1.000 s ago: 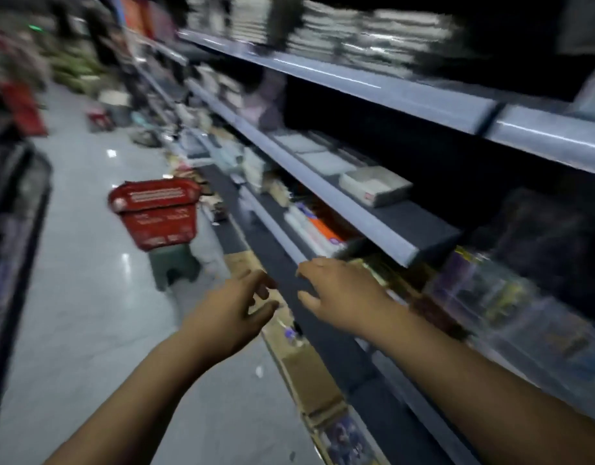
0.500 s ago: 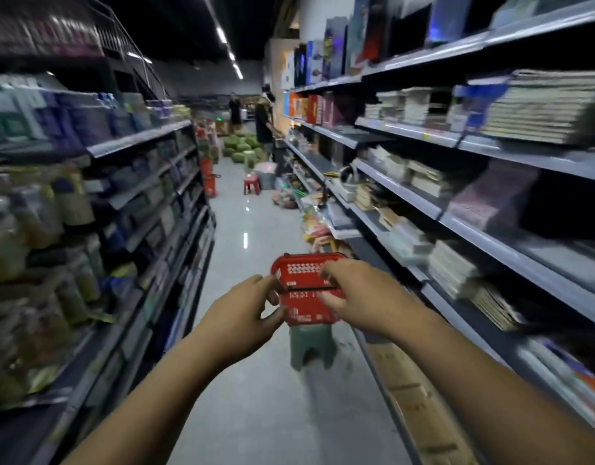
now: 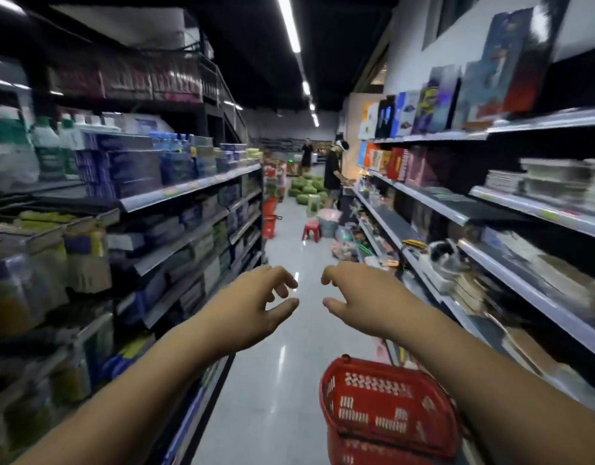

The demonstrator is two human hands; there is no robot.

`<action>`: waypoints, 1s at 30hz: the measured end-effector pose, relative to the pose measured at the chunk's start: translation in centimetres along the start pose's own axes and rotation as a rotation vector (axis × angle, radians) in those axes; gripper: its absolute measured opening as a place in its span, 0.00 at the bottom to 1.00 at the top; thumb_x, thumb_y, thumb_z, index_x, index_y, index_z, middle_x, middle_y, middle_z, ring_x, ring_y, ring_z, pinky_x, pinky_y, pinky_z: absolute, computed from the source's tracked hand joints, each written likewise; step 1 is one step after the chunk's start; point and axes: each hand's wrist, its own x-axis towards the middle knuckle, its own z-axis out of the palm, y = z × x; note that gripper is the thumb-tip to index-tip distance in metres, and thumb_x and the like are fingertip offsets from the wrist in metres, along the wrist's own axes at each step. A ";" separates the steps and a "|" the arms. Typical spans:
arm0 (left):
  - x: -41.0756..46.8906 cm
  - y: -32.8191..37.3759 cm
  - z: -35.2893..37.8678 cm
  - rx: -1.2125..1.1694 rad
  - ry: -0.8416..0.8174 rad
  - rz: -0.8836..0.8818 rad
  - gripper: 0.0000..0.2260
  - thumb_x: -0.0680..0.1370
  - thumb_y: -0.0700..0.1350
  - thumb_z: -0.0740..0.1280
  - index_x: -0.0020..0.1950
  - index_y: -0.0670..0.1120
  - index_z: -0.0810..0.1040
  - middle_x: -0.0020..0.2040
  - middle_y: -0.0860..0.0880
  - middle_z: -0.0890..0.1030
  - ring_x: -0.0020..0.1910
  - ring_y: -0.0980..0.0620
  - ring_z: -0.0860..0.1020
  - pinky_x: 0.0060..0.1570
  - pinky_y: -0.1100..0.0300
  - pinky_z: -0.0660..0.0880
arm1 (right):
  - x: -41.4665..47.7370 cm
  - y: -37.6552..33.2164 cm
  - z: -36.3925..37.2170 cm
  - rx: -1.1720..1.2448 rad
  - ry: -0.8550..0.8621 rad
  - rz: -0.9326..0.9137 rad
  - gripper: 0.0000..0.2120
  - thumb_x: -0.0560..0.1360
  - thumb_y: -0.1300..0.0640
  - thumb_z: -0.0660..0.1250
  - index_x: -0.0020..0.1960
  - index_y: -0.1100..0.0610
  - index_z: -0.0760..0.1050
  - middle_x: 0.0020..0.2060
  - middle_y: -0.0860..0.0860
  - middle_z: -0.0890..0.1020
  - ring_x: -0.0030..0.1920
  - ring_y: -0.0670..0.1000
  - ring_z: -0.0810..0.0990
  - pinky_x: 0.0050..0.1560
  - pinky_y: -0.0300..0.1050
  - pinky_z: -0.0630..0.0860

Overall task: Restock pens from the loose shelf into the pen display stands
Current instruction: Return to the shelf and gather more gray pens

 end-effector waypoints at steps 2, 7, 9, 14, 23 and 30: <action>4.5 -3.4 -0.3 0.032 0.026 -0.009 0.10 0.79 0.62 0.64 0.59 0.63 0.73 0.51 0.63 0.76 0.49 0.63 0.77 0.50 0.58 0.77 | 5.8 1.4 1.0 -0.001 -0.005 -0.021 0.18 0.81 0.44 0.61 0.69 0.48 0.68 0.62 0.49 0.75 0.59 0.53 0.76 0.55 0.54 0.77; 14.9 -13.3 0.3 0.068 0.069 -0.009 0.11 0.80 0.60 0.64 0.61 0.62 0.71 0.53 0.63 0.75 0.49 0.61 0.77 0.52 0.54 0.78 | 20.1 4.2 5.4 0.027 0.020 -0.028 0.18 0.81 0.42 0.61 0.68 0.46 0.68 0.61 0.47 0.76 0.59 0.52 0.76 0.56 0.53 0.78; 19.3 -17.9 1.0 0.105 0.071 0.004 0.12 0.80 0.60 0.64 0.62 0.62 0.70 0.53 0.63 0.74 0.50 0.62 0.76 0.53 0.55 0.78 | 25.7 5.3 7.5 0.035 0.032 -0.019 0.18 0.81 0.43 0.61 0.68 0.46 0.68 0.61 0.47 0.76 0.60 0.51 0.76 0.56 0.53 0.77; 32.2 -27.4 1.5 0.106 0.046 0.055 0.14 0.80 0.59 0.64 0.64 0.60 0.71 0.56 0.62 0.73 0.52 0.61 0.75 0.55 0.55 0.77 | 40.1 8.7 10.2 0.086 0.042 0.072 0.18 0.81 0.44 0.63 0.68 0.47 0.70 0.64 0.46 0.75 0.62 0.50 0.75 0.59 0.53 0.77; 56.9 -35.7 6.1 0.004 -0.020 0.207 0.13 0.80 0.58 0.66 0.64 0.59 0.72 0.55 0.61 0.75 0.52 0.61 0.76 0.54 0.55 0.78 | 59.1 20.5 13.4 0.101 0.143 0.244 0.15 0.79 0.43 0.64 0.64 0.45 0.72 0.59 0.46 0.78 0.54 0.50 0.78 0.52 0.52 0.79; 76.5 -39.3 12.9 -0.046 0.004 0.308 0.10 0.80 0.57 0.67 0.60 0.58 0.73 0.53 0.60 0.76 0.51 0.58 0.76 0.52 0.52 0.78 | 72.1 34.2 15.9 0.009 0.154 0.333 0.12 0.79 0.44 0.64 0.60 0.47 0.72 0.57 0.48 0.78 0.52 0.53 0.78 0.49 0.54 0.80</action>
